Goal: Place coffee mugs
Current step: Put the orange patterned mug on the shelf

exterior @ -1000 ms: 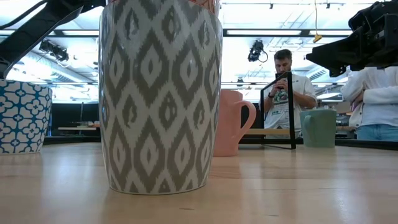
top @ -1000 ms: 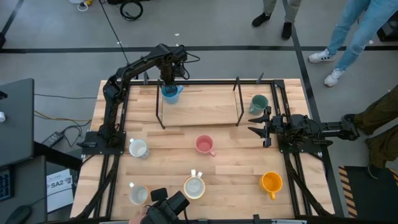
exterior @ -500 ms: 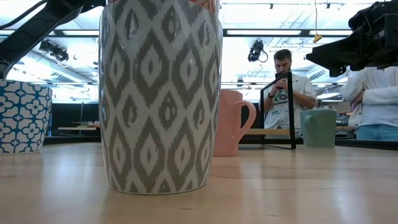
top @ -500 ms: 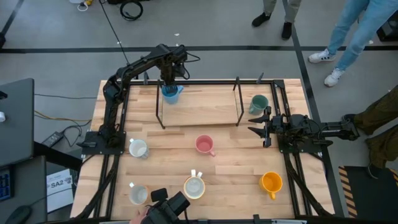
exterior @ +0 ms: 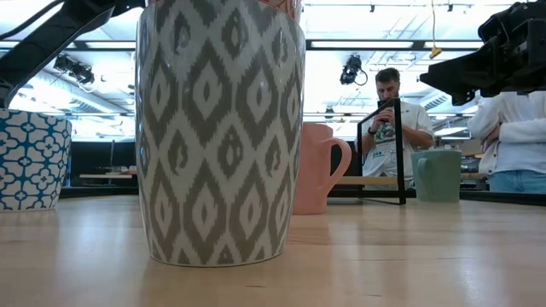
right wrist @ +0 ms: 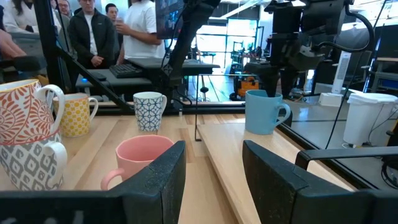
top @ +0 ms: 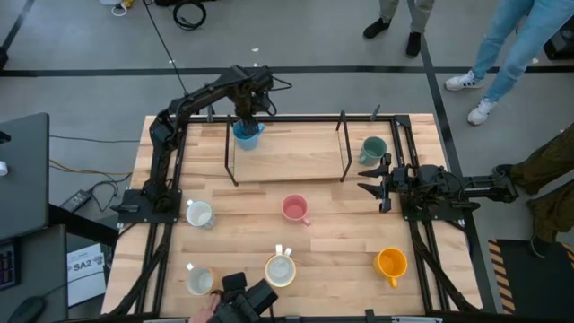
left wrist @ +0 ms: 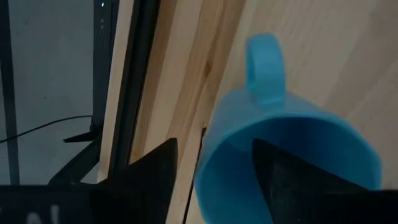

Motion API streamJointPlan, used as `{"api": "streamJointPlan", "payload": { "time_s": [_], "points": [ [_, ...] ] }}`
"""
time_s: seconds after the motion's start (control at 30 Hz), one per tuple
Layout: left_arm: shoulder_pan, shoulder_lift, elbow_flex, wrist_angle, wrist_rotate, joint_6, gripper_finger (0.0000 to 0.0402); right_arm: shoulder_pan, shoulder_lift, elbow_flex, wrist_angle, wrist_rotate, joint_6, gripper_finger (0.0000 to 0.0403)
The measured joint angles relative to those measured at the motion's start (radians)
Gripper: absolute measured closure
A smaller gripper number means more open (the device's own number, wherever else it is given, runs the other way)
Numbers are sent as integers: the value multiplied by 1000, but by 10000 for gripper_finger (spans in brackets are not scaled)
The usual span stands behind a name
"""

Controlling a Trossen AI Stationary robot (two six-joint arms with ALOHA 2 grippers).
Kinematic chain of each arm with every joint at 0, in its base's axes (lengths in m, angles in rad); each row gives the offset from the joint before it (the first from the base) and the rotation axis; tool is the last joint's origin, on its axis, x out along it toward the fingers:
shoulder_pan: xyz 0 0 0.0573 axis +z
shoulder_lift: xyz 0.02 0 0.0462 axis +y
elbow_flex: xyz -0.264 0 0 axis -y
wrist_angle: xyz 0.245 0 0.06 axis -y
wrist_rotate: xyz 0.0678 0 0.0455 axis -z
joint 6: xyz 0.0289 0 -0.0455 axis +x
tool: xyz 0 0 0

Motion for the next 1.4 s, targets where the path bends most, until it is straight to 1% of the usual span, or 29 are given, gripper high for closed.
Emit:
{"api": "streamJointPlan", "payload": {
  "time_s": [0.1,0.23,0.4,0.6,0.83,0.97,1.13,1.4],
  "points": [
    [-3,0,0,0,1,19,176,0,0,0,0,0,0,238],
    [-2,0,0,-1,0,19,178,0,0,0,4,0,4,238],
    [-2,-9,9,-7,0,20,184,0,0,0,77,31,106,238],
    [-3,-14,80,-38,-3,19,184,0,0,0,127,25,108,238],
    [-19,-16,189,-85,3,13,184,0,1,33,128,25,107,238],
    [-49,-16,248,-93,7,11,184,0,9,69,124,24,104,238],
    [-101,-16,319,-92,76,-10,184,0,42,106,104,24,104,238],
    [-245,-17,385,-105,90,-62,184,0,115,129,103,25,104,238]
  ]
}}
